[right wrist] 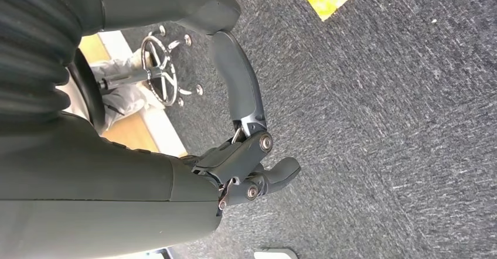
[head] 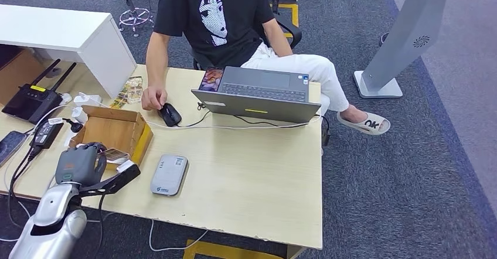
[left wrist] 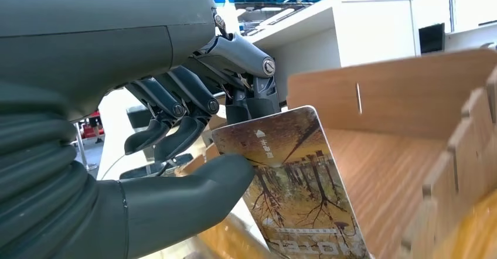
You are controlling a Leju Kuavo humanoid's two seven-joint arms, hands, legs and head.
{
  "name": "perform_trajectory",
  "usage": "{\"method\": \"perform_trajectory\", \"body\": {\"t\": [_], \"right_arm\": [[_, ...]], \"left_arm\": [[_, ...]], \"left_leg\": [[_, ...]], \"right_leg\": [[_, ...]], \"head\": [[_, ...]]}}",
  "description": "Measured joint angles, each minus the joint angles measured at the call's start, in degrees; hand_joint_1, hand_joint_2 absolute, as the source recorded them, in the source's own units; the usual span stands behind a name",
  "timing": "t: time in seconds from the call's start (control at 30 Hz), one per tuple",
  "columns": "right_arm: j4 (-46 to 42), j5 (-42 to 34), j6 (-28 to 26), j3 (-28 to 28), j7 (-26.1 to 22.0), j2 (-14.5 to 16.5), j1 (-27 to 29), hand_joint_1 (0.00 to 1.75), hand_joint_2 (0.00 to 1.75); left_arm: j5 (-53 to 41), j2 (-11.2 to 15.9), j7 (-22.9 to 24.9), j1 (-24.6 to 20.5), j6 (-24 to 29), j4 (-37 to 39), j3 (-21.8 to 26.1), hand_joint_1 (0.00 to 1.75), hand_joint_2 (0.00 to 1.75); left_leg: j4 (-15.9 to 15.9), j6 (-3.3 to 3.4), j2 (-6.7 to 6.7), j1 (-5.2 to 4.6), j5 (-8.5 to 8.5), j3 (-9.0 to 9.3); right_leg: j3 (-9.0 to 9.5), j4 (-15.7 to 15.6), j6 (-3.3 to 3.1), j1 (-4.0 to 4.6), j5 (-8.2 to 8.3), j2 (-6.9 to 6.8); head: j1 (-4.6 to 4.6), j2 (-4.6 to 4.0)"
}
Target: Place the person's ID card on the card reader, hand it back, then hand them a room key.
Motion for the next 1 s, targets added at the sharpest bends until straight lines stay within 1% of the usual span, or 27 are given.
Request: {"method": "perform_trajectory", "body": {"t": [0.33,0.6,0.77,0.83,0.9,1.0], "right_arm": [[0.0,0.45,-0.03,0.11,-0.42,-0.23,0.0,0.0,1.75],[0.01,1.11,-0.06,0.73,-0.72,-0.65,-0.1,0.0,1.75],[0.04,1.21,0.03,0.91,-0.51,-0.77,-0.15,0.0,1.75],[0.07,1.21,0.12,0.93,-0.64,-0.77,-0.2,0.0,1.75],[0.08,1.21,0.17,0.93,-0.82,-0.79,-0.24,0.0,1.75],[0.09,1.2,0.22,0.93,-0.85,-0.85,-0.24,0.0,1.75]], "left_arm": [[1.86,0.81,1.14,-3.8,0.37,-1.59,1.32,1.75,1.75],[1.43,3.03,2.58,-10.82,-1.1,-3.05,2.38,1.75,1.75],[0.62,3.74,3.67,-13.0,-1.31,-3.34,2.4,1.75,1.75],[0.57,3.99,3.94,-13.96,-1.43,-3.36,2.4,1.7,1.75],[0.57,4.1,3.98,-14.52,-1.43,-3.36,2.4,1.7,1.75],[1.06,3.94,3.87,-14.69,-0.89,-3.38,2.39,1.75,1.75]], "left_leg": [[0.01,-0.01,-0.01,0.01,0.01,0.01],[0.01,-0.03,-0.02,0.01,0.06,0.01],[0.01,-0.03,-0.02,0.01,0.06,0.01],[0.01,-0.03,-0.02,0.0,0.06,0.01],[0.01,-0.03,-0.01,0.0,0.06,0.01],[0.01,-0.03,0.0,0.0,0.06,0.01]], "right_leg": [[0.01,0.01,-0.01,0.0,0.01,-0.01],[0.03,0.02,-0.02,0.01,0.05,-0.02],[0.01,0.02,-0.02,0.0,0.05,-0.01],[0.01,0.02,-0.02,0.0,0.05,-0.01],[0.01,0.02,-0.02,0.0,0.05,0.0],[0.01,0.02,-0.02,0.0,0.05,0.01]], "head": [[0.0,0.0],[0.01,0.0],[0.0,0.0],[-0.01,0.0],[0.0,0.0],[0.0,0.0]]}}
